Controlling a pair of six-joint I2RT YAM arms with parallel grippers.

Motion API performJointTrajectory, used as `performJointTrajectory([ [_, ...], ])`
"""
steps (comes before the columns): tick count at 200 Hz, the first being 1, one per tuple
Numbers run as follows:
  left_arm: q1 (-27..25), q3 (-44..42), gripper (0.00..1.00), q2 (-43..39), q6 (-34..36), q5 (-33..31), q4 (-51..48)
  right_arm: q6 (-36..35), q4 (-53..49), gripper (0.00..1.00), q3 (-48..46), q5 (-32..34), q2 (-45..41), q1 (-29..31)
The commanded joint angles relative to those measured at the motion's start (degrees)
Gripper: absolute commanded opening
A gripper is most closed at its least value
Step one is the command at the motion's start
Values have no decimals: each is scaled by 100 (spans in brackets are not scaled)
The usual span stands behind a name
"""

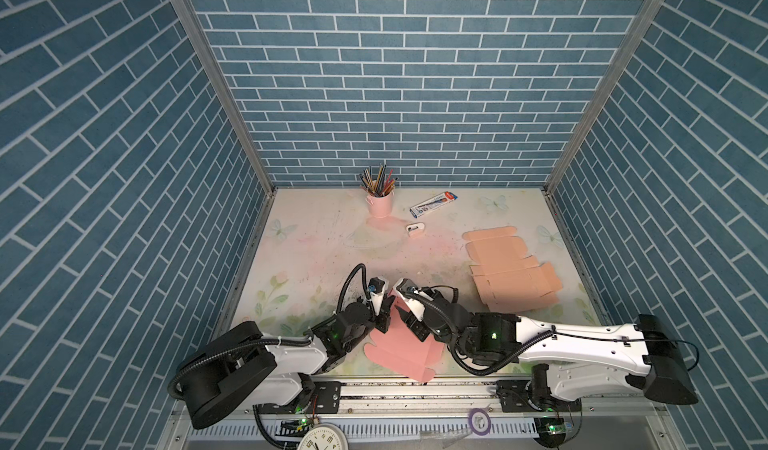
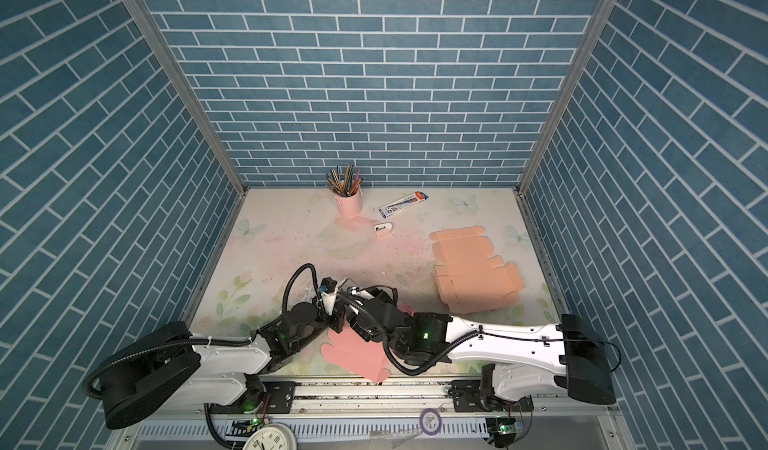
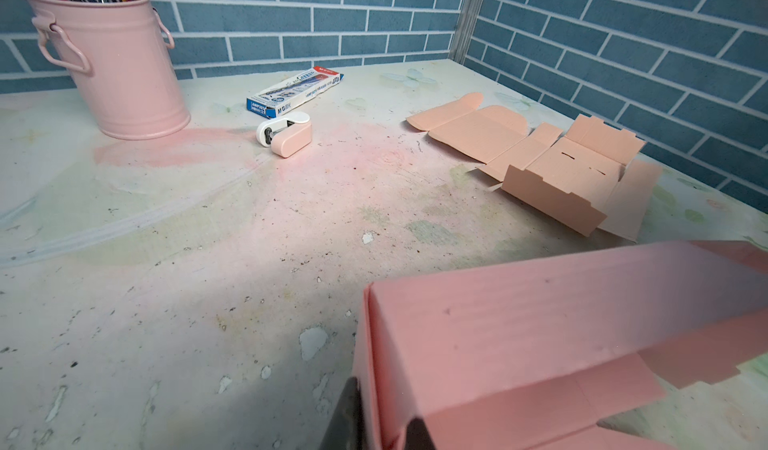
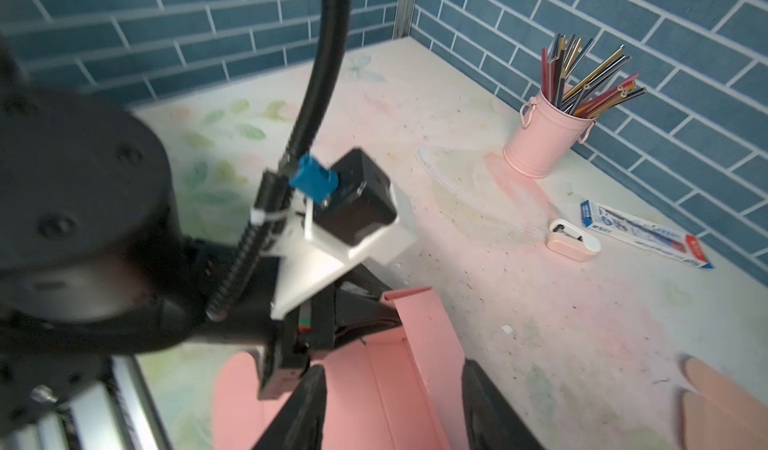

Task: Fold the paper box

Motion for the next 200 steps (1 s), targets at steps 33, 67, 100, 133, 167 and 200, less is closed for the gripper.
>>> performJointTrajectory([
  [33, -235, -58, 16, -138, 262, -420, 63, 1705, -259, 53, -133, -1135, -138, -1028],
  [67, -343, -17, 16, -130, 309, -480, 61, 1815, -209, 53, -328, -1563, -199, -1540],
  [100, -456, -6, 16, -99, 333, -545, 37, 1885, -95, 52, -512, -1980, -107, -1918],
  [133, -523, -6, 16, 25, 359, -634, 100, 1972, 41, 52, -662, -2284, 83, -2115],
  [167, -578, 3, 16, 208, 411, -731, 221, 2020, 247, 52, -776, -2510, 301, -2186],
  [200, -619, -19, 16, 326, 405, -788, 331, 2141, 467, 52, -874, -2728, 501, -2212],
])
